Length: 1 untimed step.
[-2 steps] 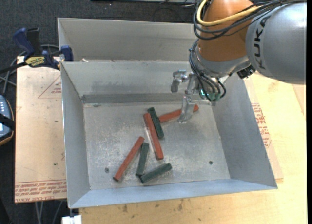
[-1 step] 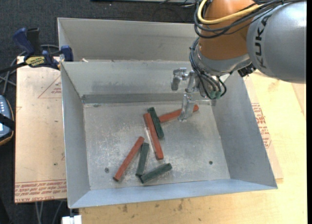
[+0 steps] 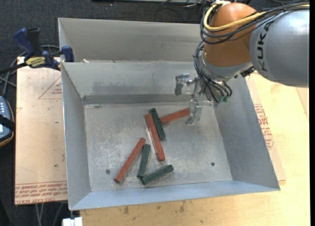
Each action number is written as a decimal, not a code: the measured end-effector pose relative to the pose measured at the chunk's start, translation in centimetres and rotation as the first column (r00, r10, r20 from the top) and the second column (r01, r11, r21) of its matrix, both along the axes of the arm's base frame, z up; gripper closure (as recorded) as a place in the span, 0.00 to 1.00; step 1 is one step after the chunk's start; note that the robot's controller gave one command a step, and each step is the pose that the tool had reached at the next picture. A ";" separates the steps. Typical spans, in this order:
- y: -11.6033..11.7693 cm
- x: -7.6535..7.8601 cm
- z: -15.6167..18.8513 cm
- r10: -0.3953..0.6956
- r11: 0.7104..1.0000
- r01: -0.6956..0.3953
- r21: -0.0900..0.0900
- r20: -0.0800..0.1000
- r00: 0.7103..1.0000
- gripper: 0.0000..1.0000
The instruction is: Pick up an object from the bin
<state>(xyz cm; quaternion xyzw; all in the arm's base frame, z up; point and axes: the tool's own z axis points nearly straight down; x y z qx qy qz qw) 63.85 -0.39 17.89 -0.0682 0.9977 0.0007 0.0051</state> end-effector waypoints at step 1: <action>-1.6 0.6 -2.9 0.064 0.998 -0.064 -0.001 -0.011 0.998 0.00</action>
Offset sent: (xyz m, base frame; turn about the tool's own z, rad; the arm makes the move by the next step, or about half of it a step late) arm 0.0183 -0.0049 -0.0517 -0.0968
